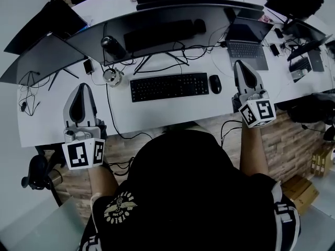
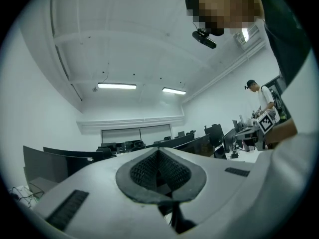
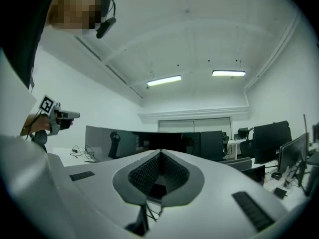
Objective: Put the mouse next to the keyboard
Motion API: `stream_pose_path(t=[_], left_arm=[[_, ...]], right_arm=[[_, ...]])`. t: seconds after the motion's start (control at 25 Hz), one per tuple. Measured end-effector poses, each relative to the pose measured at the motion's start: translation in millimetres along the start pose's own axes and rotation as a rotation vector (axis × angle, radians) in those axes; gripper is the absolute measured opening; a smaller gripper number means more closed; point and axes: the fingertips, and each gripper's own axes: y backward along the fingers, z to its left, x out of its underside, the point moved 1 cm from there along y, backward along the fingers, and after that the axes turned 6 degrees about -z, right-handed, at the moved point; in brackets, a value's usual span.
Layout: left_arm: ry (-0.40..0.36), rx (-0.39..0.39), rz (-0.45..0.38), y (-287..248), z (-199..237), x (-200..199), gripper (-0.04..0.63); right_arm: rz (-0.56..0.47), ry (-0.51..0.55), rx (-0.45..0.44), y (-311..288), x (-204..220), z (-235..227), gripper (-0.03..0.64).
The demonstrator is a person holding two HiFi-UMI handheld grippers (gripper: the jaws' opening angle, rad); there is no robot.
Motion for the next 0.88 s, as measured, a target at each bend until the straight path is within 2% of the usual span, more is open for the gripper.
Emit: stream_pose_path(t=[0.12,0.32,0.44,0.68,0.88], left_arm=[[-0.009,0.001,-0.006,3.3,-1.5,-6.3,0.002],[-0.01,-0.009,-0.01,8.5,2.4,-9.1,0.002],[-0.016,-0.009,-0.021,12.0,4.6,-14.2,0.002],[-0.003,-0.007,-0.036,20.4,9.4,-16.7,0.002],[0.017,0.01,-0.016,24.0,8.5,-7.7,0.002]], right_arm=[[-0.034,-0.019,-0.021,6.3,-35.2,3.3,0.002],[-0.09,0.05,-0.01,19.3,-82.8,8.0,0.0],[-0.117,0.057,-0.002,27.5,-99.9,12.5,0.0],[-0.115,0.066,-0.007,33.0,-109.4,24.9,0.002],[-0.066,0.072,-0.002,40.7,-99.2,28.4,0.0]])
